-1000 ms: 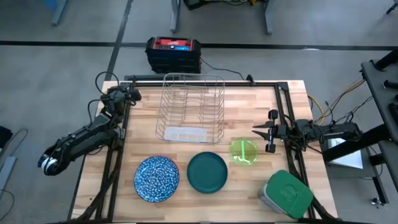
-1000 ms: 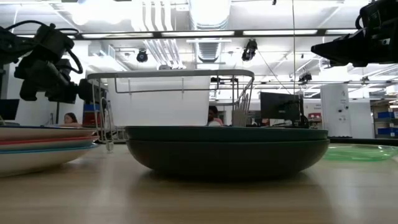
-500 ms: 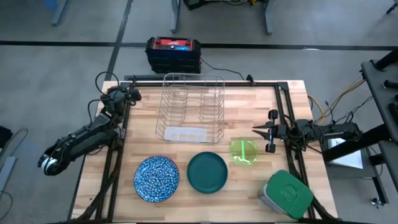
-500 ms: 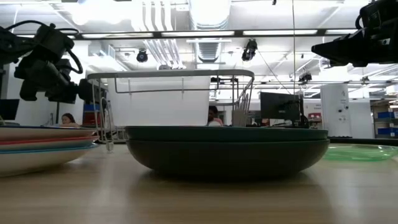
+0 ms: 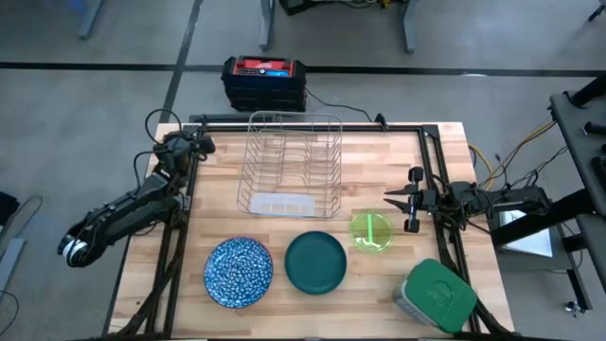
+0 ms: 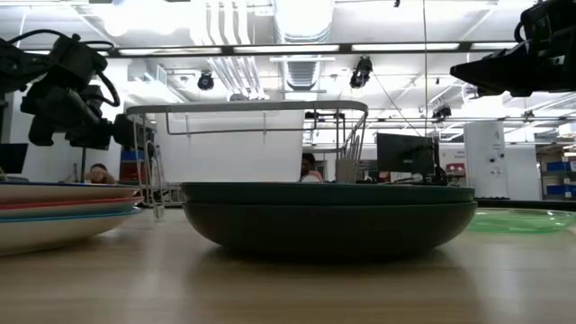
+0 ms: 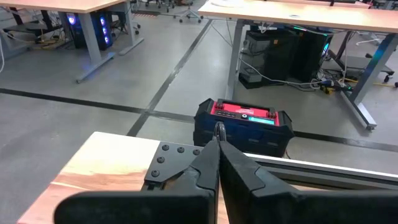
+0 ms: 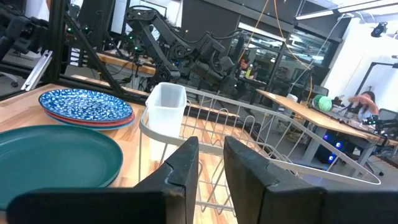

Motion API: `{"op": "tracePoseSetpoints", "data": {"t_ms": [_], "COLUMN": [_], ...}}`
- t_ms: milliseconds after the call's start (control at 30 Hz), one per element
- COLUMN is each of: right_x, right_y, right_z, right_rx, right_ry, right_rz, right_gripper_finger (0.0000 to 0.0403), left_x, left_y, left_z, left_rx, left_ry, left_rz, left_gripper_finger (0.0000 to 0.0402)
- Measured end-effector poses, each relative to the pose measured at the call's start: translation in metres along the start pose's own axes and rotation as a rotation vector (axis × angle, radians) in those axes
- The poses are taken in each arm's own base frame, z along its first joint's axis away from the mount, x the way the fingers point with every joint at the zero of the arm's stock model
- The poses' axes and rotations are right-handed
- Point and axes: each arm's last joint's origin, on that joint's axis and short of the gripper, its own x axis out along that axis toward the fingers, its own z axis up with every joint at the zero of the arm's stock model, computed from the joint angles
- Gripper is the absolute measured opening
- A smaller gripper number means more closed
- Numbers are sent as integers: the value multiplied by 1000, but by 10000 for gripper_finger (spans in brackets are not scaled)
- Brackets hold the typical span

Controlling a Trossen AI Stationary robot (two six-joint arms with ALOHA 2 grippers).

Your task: Sort dishes

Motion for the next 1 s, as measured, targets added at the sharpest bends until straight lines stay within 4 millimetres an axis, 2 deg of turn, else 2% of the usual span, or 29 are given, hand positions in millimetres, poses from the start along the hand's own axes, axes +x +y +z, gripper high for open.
{"op": "tracePoseSetpoints", "data": {"t_ms": [500,1000], "right_x": [0,0], "right_y": [0,0], "right_z": [0,0], "right_rx": [0,0], "right_ry": [0,0], "right_rz": [0,0], "right_gripper_finger": [42,64], "left_x": [0,0], "left_y": [0,0], "left_z": [0,0], "left_rx": [0,0], "left_ry": [0,0], "left_rz": [-1,-1], "left_gripper_finger": [0,0]}}
